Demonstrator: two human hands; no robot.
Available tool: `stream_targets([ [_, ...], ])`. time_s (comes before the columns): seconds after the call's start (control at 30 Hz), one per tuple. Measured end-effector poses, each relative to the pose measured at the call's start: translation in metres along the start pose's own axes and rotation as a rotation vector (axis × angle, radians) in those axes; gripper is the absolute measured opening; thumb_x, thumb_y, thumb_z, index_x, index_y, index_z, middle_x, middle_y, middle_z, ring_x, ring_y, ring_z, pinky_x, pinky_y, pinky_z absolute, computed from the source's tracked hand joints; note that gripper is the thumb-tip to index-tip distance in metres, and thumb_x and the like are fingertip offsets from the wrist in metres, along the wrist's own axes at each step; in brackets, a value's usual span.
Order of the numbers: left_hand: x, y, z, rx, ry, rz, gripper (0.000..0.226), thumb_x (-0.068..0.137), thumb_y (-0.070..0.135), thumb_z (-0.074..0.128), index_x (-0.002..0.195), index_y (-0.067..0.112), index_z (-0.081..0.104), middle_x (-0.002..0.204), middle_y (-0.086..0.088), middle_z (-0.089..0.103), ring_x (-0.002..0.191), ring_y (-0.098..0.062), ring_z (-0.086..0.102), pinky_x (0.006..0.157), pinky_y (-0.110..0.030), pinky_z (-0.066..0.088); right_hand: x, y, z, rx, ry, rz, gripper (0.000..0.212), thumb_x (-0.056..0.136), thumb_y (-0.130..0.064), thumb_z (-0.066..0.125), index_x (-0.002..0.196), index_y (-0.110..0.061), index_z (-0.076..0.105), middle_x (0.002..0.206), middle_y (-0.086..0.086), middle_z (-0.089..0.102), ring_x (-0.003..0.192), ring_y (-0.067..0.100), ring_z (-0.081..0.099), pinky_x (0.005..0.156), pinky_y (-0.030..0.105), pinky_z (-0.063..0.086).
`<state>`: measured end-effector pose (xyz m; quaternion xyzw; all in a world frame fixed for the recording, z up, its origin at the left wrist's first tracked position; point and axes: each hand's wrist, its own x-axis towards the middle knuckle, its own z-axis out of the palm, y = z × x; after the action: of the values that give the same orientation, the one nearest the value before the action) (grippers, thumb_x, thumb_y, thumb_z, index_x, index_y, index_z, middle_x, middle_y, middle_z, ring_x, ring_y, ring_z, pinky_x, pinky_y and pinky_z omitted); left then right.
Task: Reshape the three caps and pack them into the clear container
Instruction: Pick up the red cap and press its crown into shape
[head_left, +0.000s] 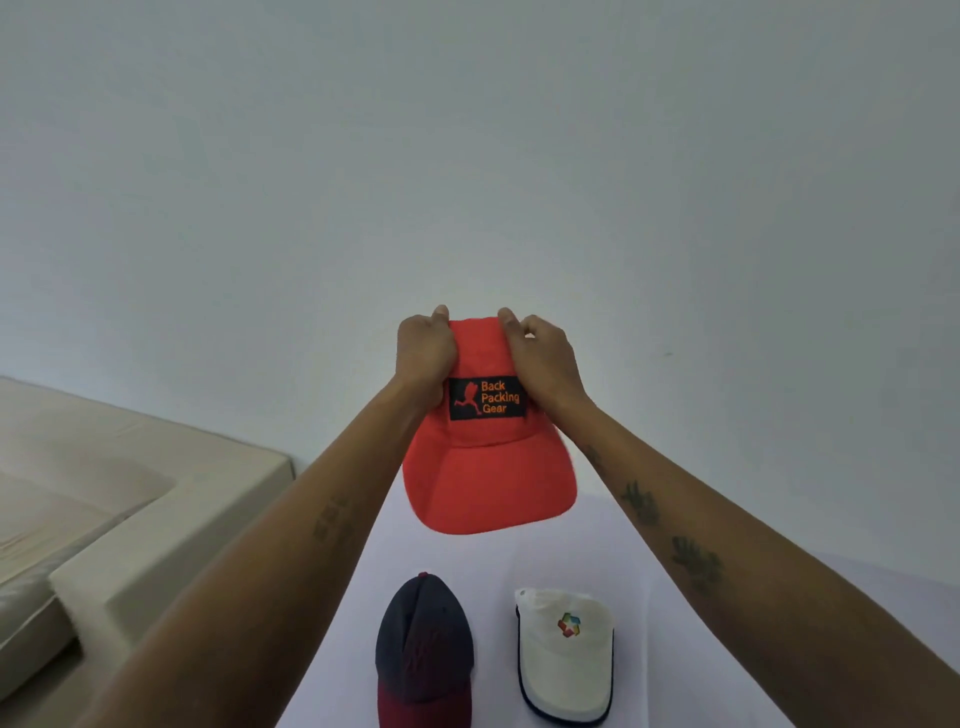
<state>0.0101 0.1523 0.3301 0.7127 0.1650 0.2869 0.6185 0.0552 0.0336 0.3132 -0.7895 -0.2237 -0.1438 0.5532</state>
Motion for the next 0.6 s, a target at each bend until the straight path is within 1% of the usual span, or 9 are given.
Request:
stream_targets([
  [0.07,0.002,0.003,-0.002,-0.024,0.014,0.014,0.042,0.101,0.034,0.035,0.063,0.016,0.035,0.059,0.000,0.033,0.052,-0.012,0.034,0.048,-0.024,0.033,-0.006,0.002,0.002,0.022,-0.006,0.009,0.054,0.096,-0.047,0.042,0.051,-0.019,0.031,0.050,-0.004,0.035,0.050,0.014,0.034,0.055,0.031,0.031],
  [0.13,0.003,0.000,-0.007,-0.023,-0.113,-0.023,0.041,0.100,0.040,0.035,0.073,0.013,0.048,0.071,-0.006,0.047,0.064,-0.017,0.047,0.058,-0.027,0.042,-0.008,0.002,0.002,0.039,0.081,-0.033,0.057,0.097,-0.041,0.044,0.047,-0.020,0.026,0.045,-0.005,0.029,0.045,0.012,0.028,0.052,0.029,0.027],
  [0.2,0.002,-0.013,-0.013,0.130,-0.202,-0.049,0.050,0.097,0.050,0.033,0.083,0.008,0.056,0.083,-0.010,0.056,0.076,-0.021,0.054,0.068,-0.031,0.046,-0.008,0.000,-0.001,0.030,0.176,-0.082,0.057,0.097,-0.037,0.047,0.047,-0.019,0.025,0.044,-0.004,0.026,0.044,0.011,0.025,0.050,0.028,0.026],
  [0.27,0.000,-0.028,-0.013,0.335,-0.169,-0.041,0.065,0.093,0.060,0.029,0.086,0.003,0.061,0.089,-0.013,0.065,0.082,-0.026,0.061,0.079,-0.036,0.049,-0.007,-0.001,-0.003,0.054,0.249,-0.103,0.057,0.096,-0.035,0.049,0.048,-0.019,0.024,0.044,-0.005,0.025,0.044,0.011,0.024,0.049,0.028,0.025],
  [0.33,-0.004,-0.034,-0.008,0.318,-0.076,-0.050,0.067,0.091,0.062,0.028,0.080,0.004,0.061,0.087,-0.016,0.068,0.085,-0.031,0.066,0.085,-0.043,0.052,-0.006,-0.001,-0.003,0.084,0.257,-0.101,0.056,0.096,-0.035,0.049,0.049,-0.019,0.023,0.044,-0.006,0.025,0.044,0.010,0.024,0.050,0.027,0.025],
  [0.4,-0.006,-0.031,-0.005,0.114,0.024,-0.119,0.060,0.093,0.058,0.030,0.073,0.008,0.055,0.074,-0.013,0.063,0.072,-0.028,0.063,0.073,-0.039,0.053,-0.008,-0.001,0.000,0.107,0.193,-0.062,0.056,0.097,-0.037,0.047,0.049,-0.019,0.022,0.046,-0.006,0.025,0.045,0.010,0.024,0.050,0.027,0.025],
  [0.47,-0.006,-0.025,-0.008,-0.058,0.055,-0.199,0.053,0.095,0.055,0.033,0.071,0.011,0.049,0.064,-0.005,0.050,0.057,-0.019,0.051,0.055,-0.031,0.045,-0.008,0.000,0.002,0.173,0.129,0.046,0.056,0.097,-0.040,0.044,0.050,-0.020,0.022,0.048,-0.004,0.026,0.046,0.012,0.026,0.051,0.028,0.026],
  [0.53,-0.005,-0.020,-0.012,-0.175,0.038,-0.272,0.050,0.094,0.056,0.037,0.074,0.011,0.048,0.063,-0.003,0.045,0.054,-0.016,0.047,0.050,-0.028,0.041,-0.008,0.002,0.005,0.358,0.103,0.186,0.054,0.096,-0.040,0.046,0.051,-0.021,0.023,0.049,-0.003,0.028,0.045,0.012,0.029,0.050,0.027,0.029],
  [0.6,-0.002,-0.015,-0.015,-0.282,0.023,-0.315,0.050,0.091,0.059,0.042,0.077,0.012,0.051,0.065,-0.003,0.048,0.056,-0.018,0.050,0.053,-0.029,0.046,-0.009,0.002,0.008,0.558,0.088,0.271,0.053,0.094,-0.040,0.051,0.051,-0.021,0.027,0.048,-0.003,0.032,0.045,0.013,0.034,0.050,0.026,0.033],
])
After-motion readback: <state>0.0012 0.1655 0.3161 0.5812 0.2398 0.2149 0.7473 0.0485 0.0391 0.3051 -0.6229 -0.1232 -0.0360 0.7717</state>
